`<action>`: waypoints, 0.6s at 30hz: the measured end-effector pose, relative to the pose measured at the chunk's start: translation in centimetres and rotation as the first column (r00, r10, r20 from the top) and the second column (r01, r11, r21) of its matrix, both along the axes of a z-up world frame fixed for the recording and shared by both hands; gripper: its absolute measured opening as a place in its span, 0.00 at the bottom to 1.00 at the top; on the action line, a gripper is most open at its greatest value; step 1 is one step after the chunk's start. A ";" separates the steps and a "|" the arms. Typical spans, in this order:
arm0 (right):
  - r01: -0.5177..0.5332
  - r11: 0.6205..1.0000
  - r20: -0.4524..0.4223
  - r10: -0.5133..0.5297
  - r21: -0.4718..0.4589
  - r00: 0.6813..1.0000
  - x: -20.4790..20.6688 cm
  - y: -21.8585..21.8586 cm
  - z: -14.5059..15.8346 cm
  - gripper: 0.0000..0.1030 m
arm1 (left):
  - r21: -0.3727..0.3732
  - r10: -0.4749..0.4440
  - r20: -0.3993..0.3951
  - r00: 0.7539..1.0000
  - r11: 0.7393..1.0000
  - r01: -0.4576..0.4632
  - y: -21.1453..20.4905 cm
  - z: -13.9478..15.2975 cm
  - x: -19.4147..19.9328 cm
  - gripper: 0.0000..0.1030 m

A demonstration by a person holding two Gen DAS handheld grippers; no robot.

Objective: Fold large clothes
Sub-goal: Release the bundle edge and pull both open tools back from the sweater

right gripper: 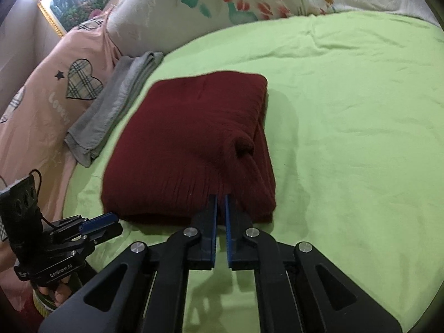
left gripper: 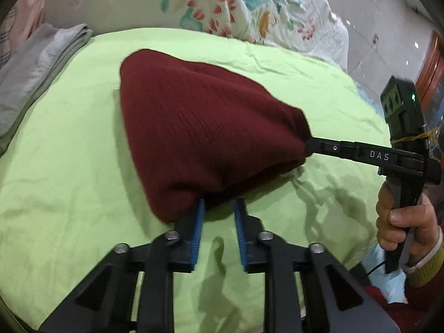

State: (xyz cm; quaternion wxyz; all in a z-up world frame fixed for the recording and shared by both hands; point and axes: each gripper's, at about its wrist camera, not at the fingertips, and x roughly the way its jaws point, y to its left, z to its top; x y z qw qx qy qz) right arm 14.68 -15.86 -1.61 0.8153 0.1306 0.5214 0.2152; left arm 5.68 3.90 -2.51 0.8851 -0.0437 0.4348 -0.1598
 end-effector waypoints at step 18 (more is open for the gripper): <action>-0.098 0.990 -0.019 0.097 -0.100 0.995 -7.3 1.4 1.3 0.72 | 0.151 0.287 0.017 0.958 0.946 -0.286 4.4 -0.4 -6.1 0.78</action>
